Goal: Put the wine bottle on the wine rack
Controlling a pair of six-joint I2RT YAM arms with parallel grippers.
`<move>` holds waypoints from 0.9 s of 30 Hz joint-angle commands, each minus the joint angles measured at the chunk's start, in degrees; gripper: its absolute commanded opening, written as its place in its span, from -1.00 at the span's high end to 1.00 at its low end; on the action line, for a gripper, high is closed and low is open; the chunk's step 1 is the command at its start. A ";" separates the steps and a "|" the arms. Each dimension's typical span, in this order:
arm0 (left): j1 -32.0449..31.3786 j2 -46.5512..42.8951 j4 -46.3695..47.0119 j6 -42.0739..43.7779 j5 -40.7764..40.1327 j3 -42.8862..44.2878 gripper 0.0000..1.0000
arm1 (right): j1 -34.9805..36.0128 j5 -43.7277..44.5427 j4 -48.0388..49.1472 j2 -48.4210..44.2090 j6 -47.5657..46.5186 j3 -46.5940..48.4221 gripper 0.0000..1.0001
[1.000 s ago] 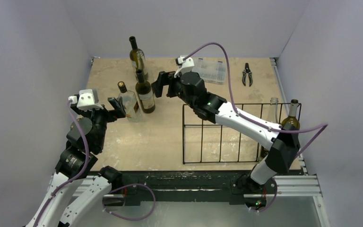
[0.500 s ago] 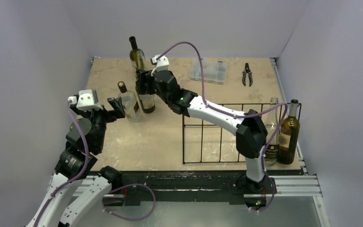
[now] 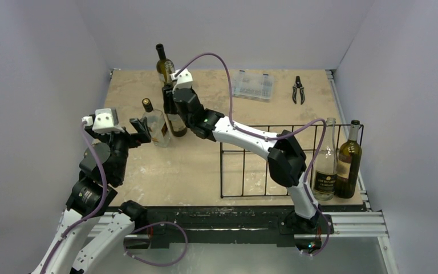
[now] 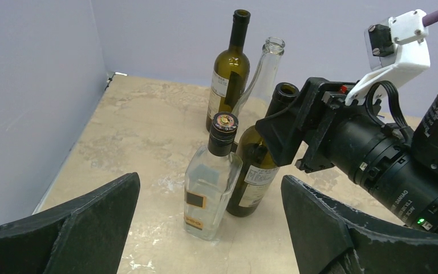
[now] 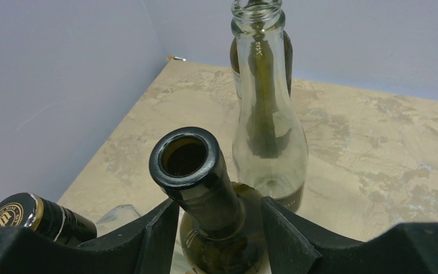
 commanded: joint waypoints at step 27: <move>-0.27 1.20 1.83 -0.14 1.16 1.38 -0.82 | 2.40 8.04 4.25 -11.51 -17.44 2.46 1.00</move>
